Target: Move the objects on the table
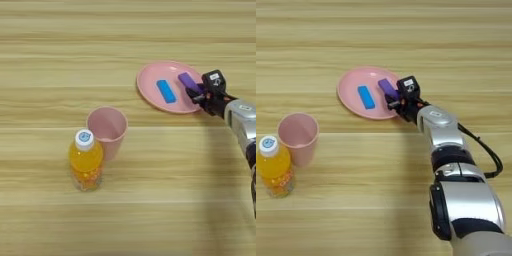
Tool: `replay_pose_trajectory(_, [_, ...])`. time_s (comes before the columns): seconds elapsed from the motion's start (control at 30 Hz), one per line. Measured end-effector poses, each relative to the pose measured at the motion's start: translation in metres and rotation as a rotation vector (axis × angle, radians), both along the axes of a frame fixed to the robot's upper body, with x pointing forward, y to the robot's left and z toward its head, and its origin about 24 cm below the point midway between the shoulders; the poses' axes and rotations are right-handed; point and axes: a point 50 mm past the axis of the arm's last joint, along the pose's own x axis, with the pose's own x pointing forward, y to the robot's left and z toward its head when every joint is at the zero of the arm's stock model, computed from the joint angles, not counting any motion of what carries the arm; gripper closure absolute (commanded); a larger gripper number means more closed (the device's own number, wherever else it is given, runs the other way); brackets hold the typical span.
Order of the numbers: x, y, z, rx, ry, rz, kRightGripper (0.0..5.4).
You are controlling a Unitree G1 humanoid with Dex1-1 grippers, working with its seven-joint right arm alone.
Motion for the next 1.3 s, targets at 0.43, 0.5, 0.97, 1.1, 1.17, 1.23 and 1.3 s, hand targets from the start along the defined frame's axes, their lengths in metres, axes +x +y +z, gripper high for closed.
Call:
replay_pose_trajectory(0.43, [-0.001,0.000,-0.002,0.000,-0.001,0.000,3.04])
replay_pose_trajectory(0.5, [-0.001,0.000,-0.002,0.000,-0.001,0.001,2.92])
replay_pose_trajectory(0.97, [0.000,0.014,0.003,-0.029,0.011,0.162,1.54])
replay_pose_trajectory(1.1, [-0.002,0.013,-0.001,-0.019,0.044,0.171,1.15])
replay_pose_trajectory(1.17, [-0.002,0.013,-0.001,-0.017,0.052,0.169,0.95])
replay_pose_trajectory(1.23, [-0.002,0.013,-0.002,-0.014,0.062,0.166,0.72])
replay_pose_trajectory(1.3, [-0.003,0.012,-0.002,-0.012,0.066,0.159,0.54])
